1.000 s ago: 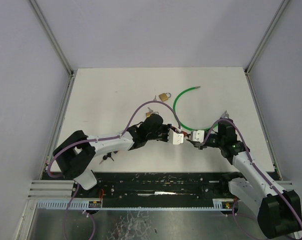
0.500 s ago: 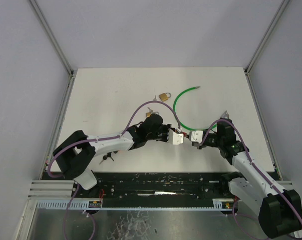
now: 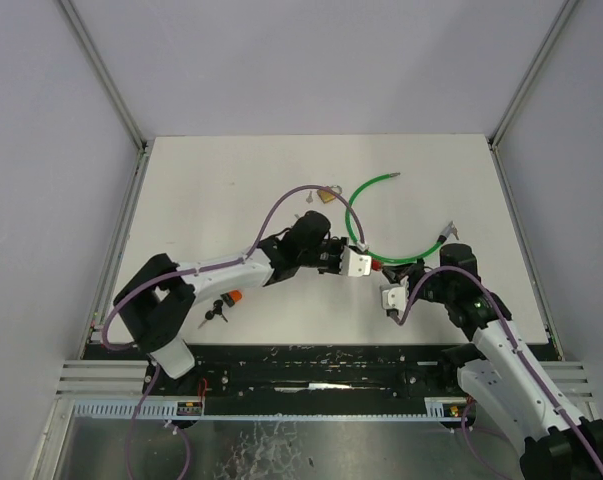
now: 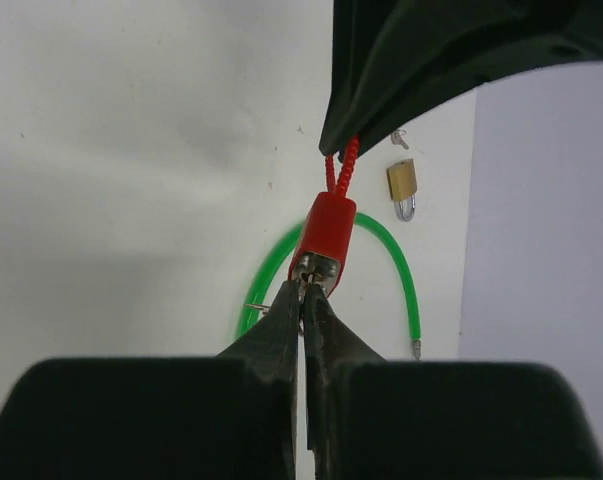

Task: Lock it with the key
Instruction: Lock the lock.

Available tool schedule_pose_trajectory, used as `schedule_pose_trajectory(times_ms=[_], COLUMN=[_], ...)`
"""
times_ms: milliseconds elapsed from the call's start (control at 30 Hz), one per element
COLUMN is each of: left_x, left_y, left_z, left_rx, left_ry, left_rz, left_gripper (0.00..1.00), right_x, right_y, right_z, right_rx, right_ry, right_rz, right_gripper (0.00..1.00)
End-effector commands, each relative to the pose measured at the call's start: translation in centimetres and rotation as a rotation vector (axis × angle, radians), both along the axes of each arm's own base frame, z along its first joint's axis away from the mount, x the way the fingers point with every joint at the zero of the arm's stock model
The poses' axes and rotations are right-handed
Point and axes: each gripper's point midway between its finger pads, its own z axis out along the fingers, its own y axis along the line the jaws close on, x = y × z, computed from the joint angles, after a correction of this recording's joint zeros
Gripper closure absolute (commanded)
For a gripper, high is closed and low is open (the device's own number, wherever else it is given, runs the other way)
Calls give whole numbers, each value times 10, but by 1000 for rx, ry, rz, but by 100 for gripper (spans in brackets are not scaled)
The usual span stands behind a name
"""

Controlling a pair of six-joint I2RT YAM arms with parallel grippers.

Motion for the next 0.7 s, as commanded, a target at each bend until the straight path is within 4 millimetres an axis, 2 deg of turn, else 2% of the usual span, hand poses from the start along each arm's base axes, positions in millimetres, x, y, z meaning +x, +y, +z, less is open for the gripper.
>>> schedule_pose_trajectory(times_ms=[0,67,167,200,333,433,500,600,667], left_x=[5,7,14,15,7,6,5,3,0], left_y=[1,1,2,3,10,17,17,14,12], left_z=[-18,-19,-13,-9,22,36,36,29,25], left_rx=[81,91,78,62,-70,-129,-127,-94,-83], left_ry=[133,132,62,-3,-230,-311,-317,-280,-212], left_rz=[-27,-26,35,61,95,110,106,75,24], left_gripper=[100,100,100,100,100,100,100,100,100], right_x=[1,5,12,12,8,5,2,-1,-6], right_y=[-10,-8,2,5,14,18,20,17,15], right_z=[0,8,36,46,65,66,62,52,43], right_rx=[-96,-29,175,238,428,482,475,413,302], right_ry=[-47,-6,147,213,459,605,651,593,472], right_rz=[-1,-55,-170,-184,-192,-180,-167,-149,-119], right_gripper=[100,100,100,100,100,100,100,100,100])
